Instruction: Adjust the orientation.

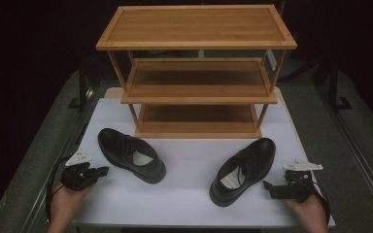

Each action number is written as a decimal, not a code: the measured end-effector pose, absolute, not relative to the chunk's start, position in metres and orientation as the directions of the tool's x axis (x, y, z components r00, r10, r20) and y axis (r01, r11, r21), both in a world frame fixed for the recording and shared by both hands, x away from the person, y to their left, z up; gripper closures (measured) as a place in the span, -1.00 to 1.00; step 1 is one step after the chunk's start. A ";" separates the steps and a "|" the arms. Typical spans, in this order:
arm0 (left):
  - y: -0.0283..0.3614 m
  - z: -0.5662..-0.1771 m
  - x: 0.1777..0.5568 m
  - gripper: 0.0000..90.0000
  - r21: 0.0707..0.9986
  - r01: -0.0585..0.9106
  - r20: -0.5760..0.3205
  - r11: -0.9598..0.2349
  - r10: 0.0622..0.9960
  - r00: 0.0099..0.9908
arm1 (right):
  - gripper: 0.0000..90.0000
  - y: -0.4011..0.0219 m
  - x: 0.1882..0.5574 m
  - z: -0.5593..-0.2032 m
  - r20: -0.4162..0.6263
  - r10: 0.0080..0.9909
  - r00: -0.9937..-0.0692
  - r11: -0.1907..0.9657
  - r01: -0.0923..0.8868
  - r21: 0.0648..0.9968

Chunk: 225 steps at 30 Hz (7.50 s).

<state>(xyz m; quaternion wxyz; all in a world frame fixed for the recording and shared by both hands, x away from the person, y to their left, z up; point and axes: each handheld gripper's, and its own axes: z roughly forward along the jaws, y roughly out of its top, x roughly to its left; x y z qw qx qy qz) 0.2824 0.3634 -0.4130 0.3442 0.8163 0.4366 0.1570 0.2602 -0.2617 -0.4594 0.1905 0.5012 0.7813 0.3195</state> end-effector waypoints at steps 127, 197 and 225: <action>0.296 -0.426 0.280 1.00 0.684 0.490 -0.014 -0.541 0.661 0.750 | -1.00 -0.262 0.260 -0.460 0.021 0.905 -0.426 0.294 0.659 0.692; 0.283 -0.419 0.314 -0.50 0.682 0.489 -0.001 -0.544 0.668 0.745 | -1.00 -0.262 0.260 -0.459 0.022 0.905 -0.425 0.294 0.662 0.689; 0.332 -0.451 0.270 -1.00 0.685 0.516 0.017 -0.514 0.720 0.694 | -0.59 -0.269 0.255 -0.450 0.032 0.907 -0.420 0.277 0.653 0.705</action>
